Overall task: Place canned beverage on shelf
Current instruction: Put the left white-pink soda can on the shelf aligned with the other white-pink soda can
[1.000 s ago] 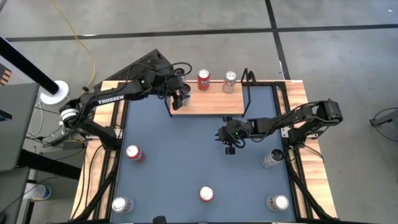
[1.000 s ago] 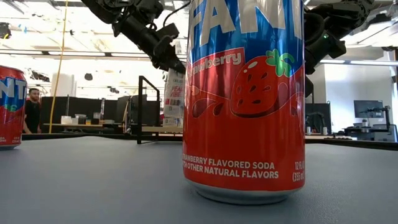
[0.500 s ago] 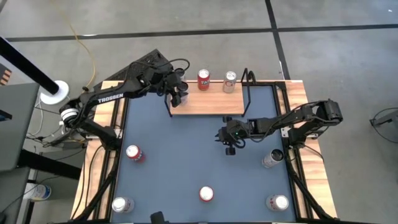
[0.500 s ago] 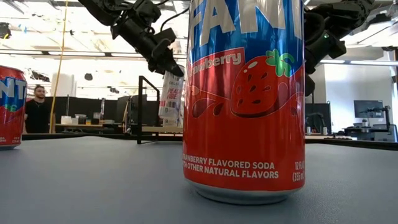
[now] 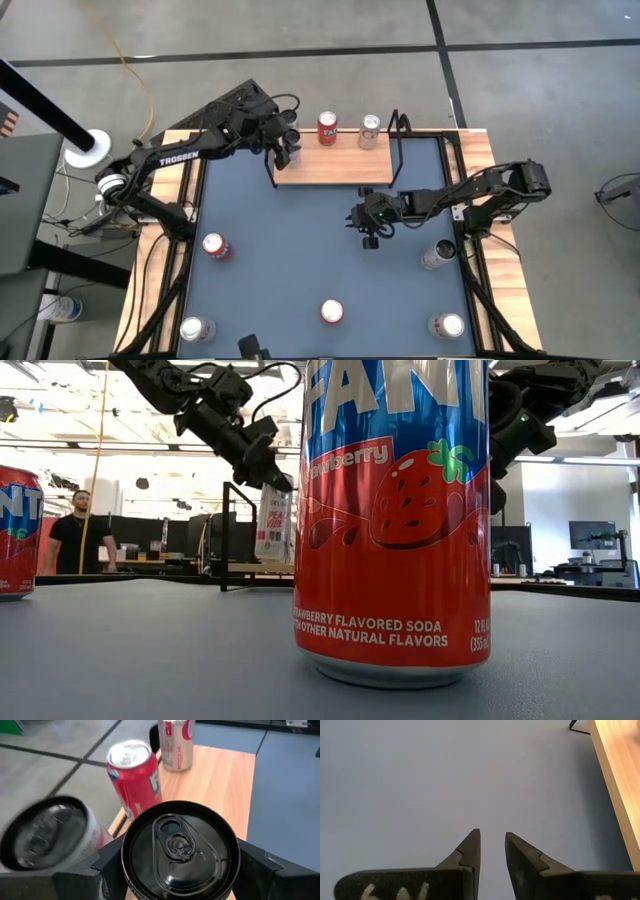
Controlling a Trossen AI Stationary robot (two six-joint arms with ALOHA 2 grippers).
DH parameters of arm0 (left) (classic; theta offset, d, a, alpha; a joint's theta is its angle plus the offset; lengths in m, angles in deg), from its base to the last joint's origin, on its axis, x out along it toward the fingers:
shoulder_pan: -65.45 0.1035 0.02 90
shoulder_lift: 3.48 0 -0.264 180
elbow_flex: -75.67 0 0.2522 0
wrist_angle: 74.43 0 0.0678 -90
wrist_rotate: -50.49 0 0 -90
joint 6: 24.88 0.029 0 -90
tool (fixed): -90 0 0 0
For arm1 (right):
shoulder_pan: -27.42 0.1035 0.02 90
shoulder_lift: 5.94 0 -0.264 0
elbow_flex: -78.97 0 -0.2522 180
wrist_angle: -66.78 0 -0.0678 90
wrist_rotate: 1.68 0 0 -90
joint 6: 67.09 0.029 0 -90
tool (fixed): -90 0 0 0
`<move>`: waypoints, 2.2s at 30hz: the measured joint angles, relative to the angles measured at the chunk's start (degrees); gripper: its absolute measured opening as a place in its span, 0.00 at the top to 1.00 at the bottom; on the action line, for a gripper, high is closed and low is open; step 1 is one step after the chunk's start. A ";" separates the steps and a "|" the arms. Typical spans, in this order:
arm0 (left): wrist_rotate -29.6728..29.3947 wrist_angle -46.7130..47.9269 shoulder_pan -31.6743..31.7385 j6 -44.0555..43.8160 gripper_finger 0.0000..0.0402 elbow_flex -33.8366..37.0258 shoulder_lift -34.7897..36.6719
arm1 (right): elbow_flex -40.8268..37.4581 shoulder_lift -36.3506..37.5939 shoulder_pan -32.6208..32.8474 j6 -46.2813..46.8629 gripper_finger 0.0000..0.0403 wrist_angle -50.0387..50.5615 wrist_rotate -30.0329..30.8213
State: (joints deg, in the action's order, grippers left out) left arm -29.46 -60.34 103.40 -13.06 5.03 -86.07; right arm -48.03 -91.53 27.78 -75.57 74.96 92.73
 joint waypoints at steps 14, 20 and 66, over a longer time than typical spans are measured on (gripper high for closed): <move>-0.37 -4.99 1.13 -0.37 0.38 3.54 0.00 | 0.00 0.00 0.00 -0.11 0.76 0.02 0.00; -0.37 -5.04 1.70 -1.51 0.38 3.54 0.00 | 0.00 0.01 0.00 -0.09 0.76 0.02 -0.02; -3.01 -2.51 1.40 2.20 0.27 3.48 0.02 | -0.02 -0.01 0.00 -0.11 0.76 0.00 -0.04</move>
State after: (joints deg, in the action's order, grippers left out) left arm -32.47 -62.86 104.80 -10.85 8.50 -86.05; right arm -48.05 -91.54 27.78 -75.69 74.96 92.68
